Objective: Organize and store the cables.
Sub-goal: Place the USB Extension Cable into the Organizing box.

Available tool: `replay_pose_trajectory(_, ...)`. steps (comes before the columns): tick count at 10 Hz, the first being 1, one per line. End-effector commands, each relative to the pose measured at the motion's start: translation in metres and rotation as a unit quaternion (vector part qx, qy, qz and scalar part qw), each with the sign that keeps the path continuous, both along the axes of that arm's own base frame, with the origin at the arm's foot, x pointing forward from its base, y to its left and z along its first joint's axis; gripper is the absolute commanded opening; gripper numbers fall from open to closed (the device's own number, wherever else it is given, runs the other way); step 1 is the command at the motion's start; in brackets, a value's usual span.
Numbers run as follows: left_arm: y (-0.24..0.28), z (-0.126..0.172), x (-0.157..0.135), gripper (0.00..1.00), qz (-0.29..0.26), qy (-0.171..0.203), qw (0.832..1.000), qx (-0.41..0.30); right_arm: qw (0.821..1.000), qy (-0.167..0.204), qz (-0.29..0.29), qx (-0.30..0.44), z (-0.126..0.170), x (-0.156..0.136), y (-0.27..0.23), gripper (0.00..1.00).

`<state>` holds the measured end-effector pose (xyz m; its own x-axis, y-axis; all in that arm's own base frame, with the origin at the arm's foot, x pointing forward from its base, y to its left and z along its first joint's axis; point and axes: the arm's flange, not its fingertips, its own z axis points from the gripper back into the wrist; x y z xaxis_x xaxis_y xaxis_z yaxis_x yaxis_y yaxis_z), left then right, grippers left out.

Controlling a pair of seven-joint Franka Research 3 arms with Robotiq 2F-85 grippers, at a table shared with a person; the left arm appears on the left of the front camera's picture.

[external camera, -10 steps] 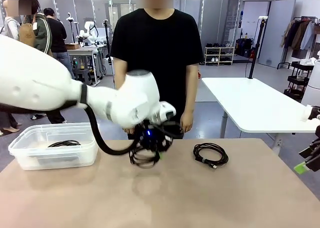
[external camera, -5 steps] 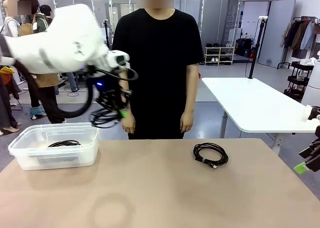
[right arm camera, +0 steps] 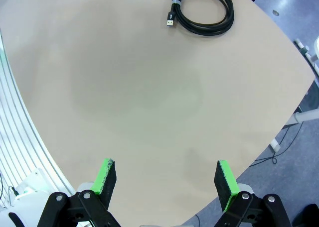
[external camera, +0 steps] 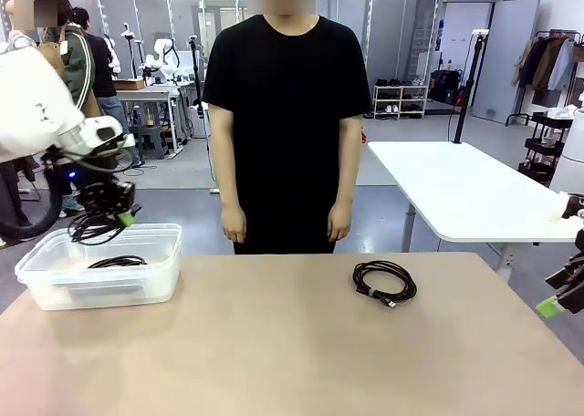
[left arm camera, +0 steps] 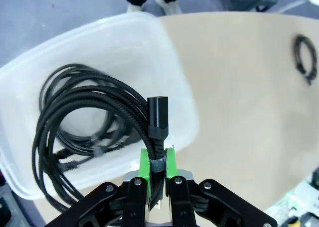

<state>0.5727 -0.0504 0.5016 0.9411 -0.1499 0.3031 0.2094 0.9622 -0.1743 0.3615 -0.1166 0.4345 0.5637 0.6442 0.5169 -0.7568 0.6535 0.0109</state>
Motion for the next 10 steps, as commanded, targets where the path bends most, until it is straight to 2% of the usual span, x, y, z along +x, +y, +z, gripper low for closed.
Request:
replay_pose_trajectory(1, 0.020, -0.021, 0.028, 0.00, 0.005, 0.011, 0.999, -0.034, 1.000, -0.001, -0.004, 0.005, 0.000, 0.001, 0.000, 1.00)
replay_pose_trajectory(4, 0.043, -0.052, 0.055, 0.00, 0.023, 0.040, 0.998, -0.042, 1.000, -0.001, -0.004, 0.005, 0.000, 0.001, 0.000, 1.00)
replay_pose_trajectory(5, 0.042, -0.056, 0.058, 0.19, 0.034, 0.053, 0.997, -0.046, 1.000, -0.001, -0.004, 0.005, 0.000, 0.001, 0.000, 1.00)
replay_pose_trajectory(6, 0.040, -0.059, 0.061, 0.57, 0.037, 0.062, 0.996, -0.045, 1.000, -0.001, -0.004, 0.005, 0.000, 0.001, 0.000, 1.00)
replay_pose_trajectory(7, 0.039, -0.061, 0.061, 0.62, 0.038, 0.067, 0.996, -0.042, 1.000, -0.001, -0.004, 0.005, 0.000, 0.001, 0.000, 1.00)
replay_pose_trajectory(8, 0.039, -0.062, 0.060, 0.98, 0.041, 0.070, 0.996, -0.041, 1.000, -0.001, -0.004, 0.005, 0.000, 0.001, 0.000, 1.00)
replay_pose_trajectory(10, 0.038, -0.064, 0.052, 1.00, 0.048, 0.070, 0.996, -0.039, 1.000, -0.001, -0.004, 0.005, 0.000, 0.001, 0.000, 1.00)
